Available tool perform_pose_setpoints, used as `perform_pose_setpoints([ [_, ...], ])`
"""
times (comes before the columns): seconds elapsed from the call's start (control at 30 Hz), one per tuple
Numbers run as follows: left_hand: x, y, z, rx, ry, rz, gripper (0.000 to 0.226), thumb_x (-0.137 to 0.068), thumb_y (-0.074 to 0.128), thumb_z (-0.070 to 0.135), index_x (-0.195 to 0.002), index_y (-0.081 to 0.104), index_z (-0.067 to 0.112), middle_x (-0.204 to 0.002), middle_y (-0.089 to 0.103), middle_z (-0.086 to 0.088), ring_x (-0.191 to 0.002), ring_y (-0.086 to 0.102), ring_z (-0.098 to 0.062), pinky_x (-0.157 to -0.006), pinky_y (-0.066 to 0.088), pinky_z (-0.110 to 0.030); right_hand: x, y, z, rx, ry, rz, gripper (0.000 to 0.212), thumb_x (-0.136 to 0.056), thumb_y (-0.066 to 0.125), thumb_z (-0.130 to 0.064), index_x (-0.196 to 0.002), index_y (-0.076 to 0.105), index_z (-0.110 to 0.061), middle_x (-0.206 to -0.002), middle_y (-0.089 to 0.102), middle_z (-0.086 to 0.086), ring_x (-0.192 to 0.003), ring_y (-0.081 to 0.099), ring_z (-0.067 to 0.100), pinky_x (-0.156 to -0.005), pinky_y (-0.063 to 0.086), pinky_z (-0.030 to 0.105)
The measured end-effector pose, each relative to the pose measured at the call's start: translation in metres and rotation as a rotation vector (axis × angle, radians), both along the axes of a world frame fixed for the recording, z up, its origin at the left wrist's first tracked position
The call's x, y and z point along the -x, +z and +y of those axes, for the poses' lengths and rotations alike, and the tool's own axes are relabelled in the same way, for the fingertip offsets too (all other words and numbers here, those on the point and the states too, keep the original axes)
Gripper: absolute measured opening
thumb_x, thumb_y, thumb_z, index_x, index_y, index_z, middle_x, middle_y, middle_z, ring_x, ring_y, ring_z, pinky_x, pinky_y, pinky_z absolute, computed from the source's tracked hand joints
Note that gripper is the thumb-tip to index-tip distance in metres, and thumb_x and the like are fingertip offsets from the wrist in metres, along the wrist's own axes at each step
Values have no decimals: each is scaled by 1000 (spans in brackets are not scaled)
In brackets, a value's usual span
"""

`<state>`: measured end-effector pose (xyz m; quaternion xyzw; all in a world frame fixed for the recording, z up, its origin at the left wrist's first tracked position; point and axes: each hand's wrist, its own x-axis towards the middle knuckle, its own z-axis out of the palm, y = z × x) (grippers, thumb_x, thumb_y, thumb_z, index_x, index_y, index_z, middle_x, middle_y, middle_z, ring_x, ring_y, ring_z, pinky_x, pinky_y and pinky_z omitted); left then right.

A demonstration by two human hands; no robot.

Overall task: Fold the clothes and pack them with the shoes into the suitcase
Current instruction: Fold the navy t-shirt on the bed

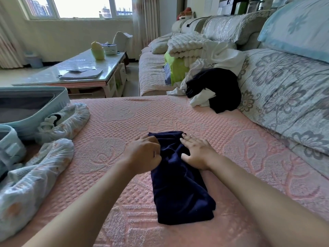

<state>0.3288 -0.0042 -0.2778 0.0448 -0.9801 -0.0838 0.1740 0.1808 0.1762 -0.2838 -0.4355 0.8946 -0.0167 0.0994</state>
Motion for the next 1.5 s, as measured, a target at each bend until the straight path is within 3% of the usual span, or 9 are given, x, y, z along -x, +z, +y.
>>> perform_pose_setpoints([
  [0.13, 12, 6, 16, -138, -22, 210, 26, -91, 44, 29, -89, 68, 20, -95, 63, 5, -90, 59, -17, -75, 41, -23, -3, 4, -11, 143, -23, 62, 70, -97, 41, -35, -160, 18, -17, -168, 7, 5, -155, 4, 21, -125, 3, 45],
  [0.27, 23, -12, 21, -30, -13, -146, 44, -99, 44, 37, -143, 48, 29, -149, 45, 9, -140, 36, -12, -115, 27, -31, -4, -7, -16, 235, 102, 22, 60, -104, 35, -23, -161, 18, -18, -168, 10, 0, -155, 6, 15, -125, 3, 39],
  [0.37, 19, -27, 5, -63, 38, -389, 54, -102, 36, 44, -155, 25, 37, -162, 17, 18, -150, 5, -3, -123, 11, -35, 1, -20, -10, 69, 176, -33, 59, -109, 29, -34, -161, 7, -20, -168, -5, -4, -154, -7, 10, -125, -6, 35],
  [0.6, 12, -25, -5, -113, -3, -22, 42, -92, 50, 18, -132, 60, 30, -138, 55, 9, -133, 44, -15, -111, 37, -38, 2, -18, -16, 33, 144, -6, 60, -108, 31, -30, -161, 5, -22, -168, -11, -6, -154, -11, 11, -122, -8, 35],
  [0.73, 1, -12, 12, -35, -200, 144, 27, -83, 62, 21, -108, 67, 31, -113, 61, 13, -107, 54, -13, -94, 43, -28, -8, -13, -5, 179, 166, 62, 56, -104, 43, -27, -158, 29, -19, -169, 8, 2, -155, 6, 17, -124, 4, 35],
  [0.87, -2, -13, 23, -111, -253, -6, 28, -80, 66, 21, -106, 73, 30, -107, 65, 10, -102, 59, -14, -91, 47, -30, -30, -4, 12, 223, 177, -84, 50, -101, 51, -32, -150, 46, -24, -163, 30, -4, -151, 22, 12, -124, 16, 30],
  [1.07, -2, -14, 31, -19, -189, -55, 24, -92, 57, 32, -111, 70, 30, -105, 66, 8, -99, 58, -18, -88, 48, -34, -49, -12, 31, 125, 134, -121, 61, -106, 43, -40, -160, 21, -22, -168, 6, -6, -154, 2, 10, -121, 1, 24],
  [1.33, 3, -1, 66, -8, 261, -239, 50, -88, 42, 70, -95, 71, 29, -109, 68, 4, -111, 56, -19, -87, 45, -32, -40, -9, 28, 84, 124, -141, 63, -103, 46, -42, -159, 24, -26, -168, 9, -10, -153, 7, 8, -125, 12, 36],
  [1.5, 1, -3, 72, -301, 332, -294, 17, -88, 56, 48, -95, 63, 34, -108, 69, 4, -108, 60, -22, -85, 46, -32, -34, -6, 27, 93, 124, -178, 61, -103, 49, -40, -159, 27, -27, -167, 10, -13, -153, 9, 5, -125, 12, 37],
])
